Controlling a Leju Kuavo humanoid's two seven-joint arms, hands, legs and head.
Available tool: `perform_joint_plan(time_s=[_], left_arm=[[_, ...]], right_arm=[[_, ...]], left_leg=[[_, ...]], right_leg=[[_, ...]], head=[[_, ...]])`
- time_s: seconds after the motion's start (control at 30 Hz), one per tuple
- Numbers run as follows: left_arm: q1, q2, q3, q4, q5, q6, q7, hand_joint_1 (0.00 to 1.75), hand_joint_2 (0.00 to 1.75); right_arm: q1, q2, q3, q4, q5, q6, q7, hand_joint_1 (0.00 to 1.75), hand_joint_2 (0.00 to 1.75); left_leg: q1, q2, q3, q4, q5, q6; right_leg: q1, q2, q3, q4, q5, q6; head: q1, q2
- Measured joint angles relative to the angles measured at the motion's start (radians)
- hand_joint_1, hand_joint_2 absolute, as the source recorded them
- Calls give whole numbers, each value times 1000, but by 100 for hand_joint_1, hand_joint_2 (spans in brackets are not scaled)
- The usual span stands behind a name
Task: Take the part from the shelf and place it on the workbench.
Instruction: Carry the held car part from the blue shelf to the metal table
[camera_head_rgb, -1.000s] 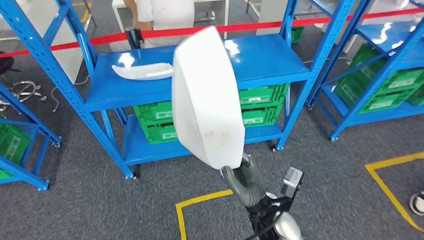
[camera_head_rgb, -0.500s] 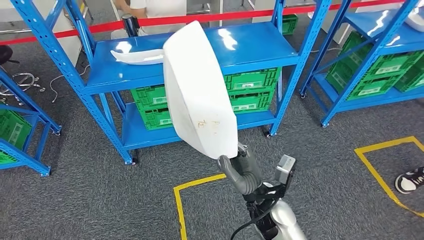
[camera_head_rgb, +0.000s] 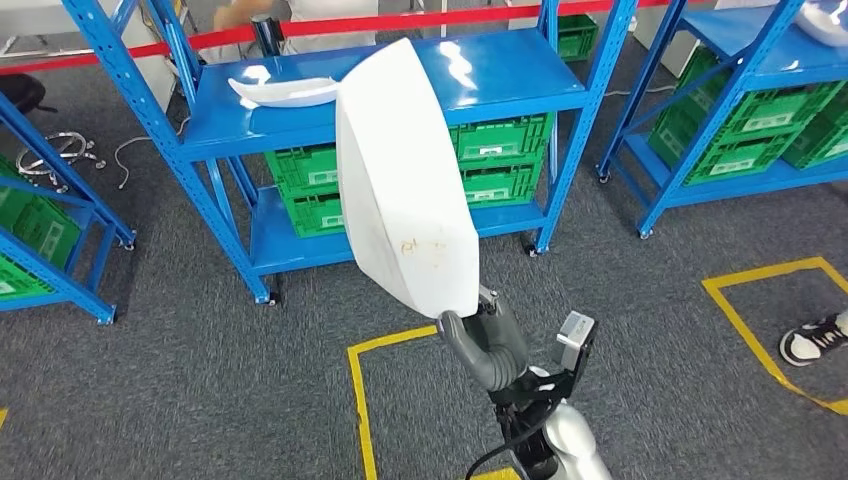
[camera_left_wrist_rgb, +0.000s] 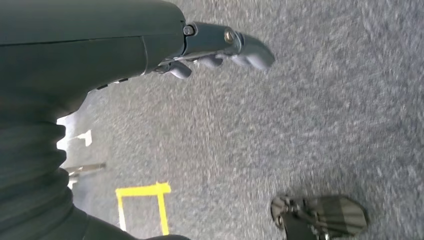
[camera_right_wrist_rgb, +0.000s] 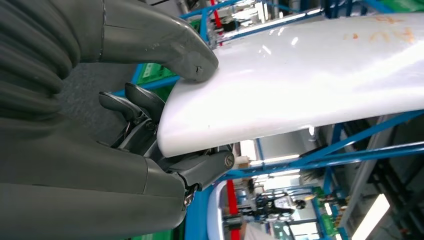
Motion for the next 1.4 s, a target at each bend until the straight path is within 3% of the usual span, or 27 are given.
perform_joint_plan(time_s=[0.07, 0.1, 0.2, 0.23, 0.27, 0.3, 0.37, 0.43, 0.47, 0.5, 0.57, 0.6, 0.63, 0.7, 0.73, 0.8, 0.9, 0.97, 1.0, 1.1, 1.13, 1.17, 1.2, 1.23, 1.33, 1.37, 1.4], left_arm=[[2, 4, -1, 1, -2, 0, 1, 0, 175], [3, 6, -2, 2, -2, 0, 2, 0, 175], [8, 12, -2, 3, -3, -1, 6, 0, 175], [10, 13, -3, 3, -5, -1, 7, 0, 175], [12, 14, -3, 3, -6, -2, 9, 0, 175], [15, 15, -4, 4, -7, -3, 11, 0, 175], [19, 15, -4, 4, -7, -3, 14, 0, 175], [22, 17, -4, 4, -4, -1, 13, 0, 175], [22, 18, -4, 4, -1, 0, 12, 0, 175], [23, 19, -4, 4, 2, 2, 10, 0, 175], [25, 19, -4, 5, 13, 5, 9, 0, 175], [28, 18, -4, 6, 18, 7, 10, 0, 175], [31, 17, -3, 7, 22, 8, 12, 0, 175], [34, 14, -3, 9, 26, 9, 16, 0, 175], [34, 13, -3, 9, 26, 8, 17, 0, 175], [34, 12, -3, 9, 25, 6, 18, 0, 175], [34, 11, -3, 9, 25, 5, 18, 0, 175], [34, 10, -3, 9, 24, 3, 18, 0, 175], [34, 9, -3, 9, 22, 2, 18, 0, 175], [33, 7, -3, 6, 6, 1, 2, 0, 175], [33, 6, -3, 5, 1, 1, -6, 0, 175], [34, 5, -3, 6, -3, 1, -11, 0, 175], [34, 4, -3, 6, -8, 0, -15, 0, 175], [34, 4, -3, 7, -14, -2, -18, 0, 175], [30, 3, -4, 7, -40, -9, -21, 0, 175], [27, 3, -5, 7, -49, -12, -19, 0, 175], [23, 3, -6, 7, -57, -15, -16, 0, 175]], right_arm=[[2, 2, -4, -5, 1, 4, 6, 175, 175], [4, 3, -7, -7, 4, 4, 9, 175, 175], [13, 3, -15, -11, 19, -1, 11, 175, 175], [17, 3, -16, -12, 23, -3, 9, 175, 175], [21, 3, -18, -12, 26, -5, 7, 175, 175], [26, 3, -19, -13, 27, -6, 6, 175, 175], [33, 3, -22, -13, 27, -7, 3, 175, 175], [35, 3, -24, -13, 26, -5, 3, 175, 175], [36, 3, -24, -13, 26, -2, 2, 175, 175], [37, 3, -24, -13, 26, 0, 1, 175, 175], [37, 3, -25, -13, 28, 6, -1, 175, 175], [37, 3, -25, -14, 31, 7, 1, 175, 175], [36, 3, -25, -14, 33, 8, 3, 175, 175], [35, 3, -25, -14, 35, 8, 9, 175, 175], [34, 3, -25, -14, 35, 7, 13, 175, 175], [34, 3, -25, -14, 37, 7, 18, 175, 175], [34, 3, -25, -14, 37, 8, 19, 175, 175], [37, 3, -25, -16, 40, 8, 20, 175, 175], [40, 3, -25, -19, 42, 8, 20, 175, 175], [62, 2, -26, -40, 48, 5, 6, 175, 175], [70, 2, -26, -45, 48, 3, 2, 175, 175], [77, 2, -28, -48, 49, 1, 1, 175, 175], [84, 1, -30, -52, 49, -1, -1, 175, 175], [92, 1, -33, -56, 50, -4, -4, 175, 175], [111, 0, -50, -69, 48, -18, -11, 175, 175], [117, 0, -57, -74, 48, -21, -11, 175, 175], [123, 0, -65, -78, 48, -24, -10, 175, 175]], left_leg=[[2, 4, -14, -3, 19, 15], [5, 7, -25, -6, 31, 23], [9, 11, -68, -6, 72, 33], [9, 11, -85, -4, 85, 32], [9, 12, -104, 0, 99, 31], [10, 12, -124, 6, 110, 28], [13, 12, -163, 21, 130, 20], [14, 11, -190, 34, 146, 8], [13, 11, -195, 38, 155, 1], [13, 10, -197, 37, 164, -6], [17, 9, -198, 32, 176, -19], [19, 8, -205, 41, 159, -25], [20, 7, -214, 68, 120, -29], [21, 4, -239, 176, 9, -35], [20, 4, -247, 240, -30, -37], [20, 4, -254, 318, -59, -39], [20, 4, -251, 333, -56, -38], [20, 4, -233, 330, -33, -37], [20, 3, -206, 308, -10, -34], [10, 0, -22, 58, -4, -13], [6, 0, 14, -4, -14, -3], [7, 2, 4, -4, -3, 6], [8, 4, -7, -4, 8, 16], [10, 7, -21, -6, 21, 25], [10, 13, -69, -4, 64, 38], [10, 13, -87, -2, 78, 38], [9, 13, -106, 2, 92, 37]], right_leg=[[-2, 2, -6, 1, 4, 12], [-3, 5, -14, 17, -19, 18], [-10, 12, -55, 170, -172, 33], [-12, 12, -64, 233, -203, 38], [-15, 12, -62, 277, -209, 41], [-17, 12, -46, 289, -191, 44], [-21, 12, 39, 208, -141, 47], [-19, 14, 139, 68, -154, 41], [-17, 16, 166, 21, -171, 36], [-13, 17, 173, 0, -181, 28], [-12, 16, 159, -4, -166, 10], [-12, 14, 150, -5, -154, 0], [-13, 13, 138, -7, -141, -8], [-12, 12, 109, -7, -114, -17], [-11, 11, 93, -6, -101, -18], [-8, 10, 72, -5, -85, -17], [-7, 10, 65, -5, -79, -17], [-6, 8, 54, -3, -70, -16], [-6, 7, 43, -2, -62, -15], [-4, 4, 4, 2, -13, 3], [-3, 3, -3, 0, 3, 12], [-5, 3, -5, -3, 10, 18], [-7, 6, -13, 4, 0, 25], [-8, 9, -24, 27, -31, 32], [-12, 13, -67, 200, -188, 44], [-12, 13, -72, 257, -210, 46], [-13, 13, -63, 288, -204, 47]], head=[[-3, 0], [-3, 0], [-1, 0], [-1, 0], [-1, 0], [-1, 0], [-1, 0], [-1, 0], [-1, 0], [-1, 0], [-1, 0], [-2, 0], [-3, 0], [-5, 0], [-5, 0], [-5, 0], [-5, 0], [-5, 0], [-5, 0], [-4, 0], [-4, 0], [-5, 0], [-6, 0], [-6, 0], [-4, 0], [-4, 0], [-4, 0]])
